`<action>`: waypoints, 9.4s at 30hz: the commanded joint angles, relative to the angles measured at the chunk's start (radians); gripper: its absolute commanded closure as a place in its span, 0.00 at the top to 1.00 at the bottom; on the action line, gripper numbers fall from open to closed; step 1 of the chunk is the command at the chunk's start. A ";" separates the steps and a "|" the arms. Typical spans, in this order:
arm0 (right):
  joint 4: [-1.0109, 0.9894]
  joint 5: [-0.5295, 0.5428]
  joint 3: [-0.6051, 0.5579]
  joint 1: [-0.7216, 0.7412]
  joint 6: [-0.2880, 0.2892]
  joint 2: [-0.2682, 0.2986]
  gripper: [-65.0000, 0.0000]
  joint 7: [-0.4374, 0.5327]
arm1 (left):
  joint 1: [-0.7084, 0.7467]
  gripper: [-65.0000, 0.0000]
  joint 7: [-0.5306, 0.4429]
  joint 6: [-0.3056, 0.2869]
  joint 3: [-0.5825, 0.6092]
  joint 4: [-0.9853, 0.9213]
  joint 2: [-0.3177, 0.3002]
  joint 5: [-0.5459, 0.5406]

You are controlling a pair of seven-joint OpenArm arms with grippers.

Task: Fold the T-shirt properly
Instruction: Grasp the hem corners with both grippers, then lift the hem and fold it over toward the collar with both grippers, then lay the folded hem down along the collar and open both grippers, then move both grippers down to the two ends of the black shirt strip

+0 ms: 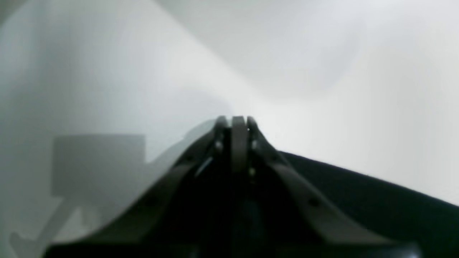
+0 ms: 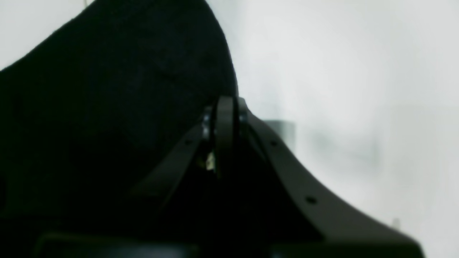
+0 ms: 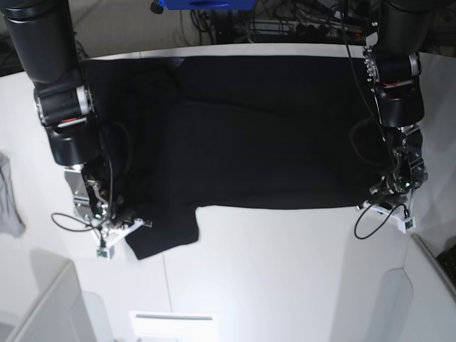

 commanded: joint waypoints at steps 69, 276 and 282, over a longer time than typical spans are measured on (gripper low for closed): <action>1.120 0.000 0.445 -0.664 -0.009 0.090 0.00 -0.229 | 0.754 0.00 0.130 -0.002 -0.110 1.152 0.016 -0.216; 1.402 -0.074 0.787 -0.780 0.168 -0.057 0.00 -0.465 | 0.534 0.00 0.492 -0.105 -0.395 1.060 0.057 -0.191; 1.461 -0.074 0.760 -0.860 0.168 -0.054 0.00 -0.459 | 0.634 0.08 0.492 -0.279 -0.497 1.062 0.059 -0.190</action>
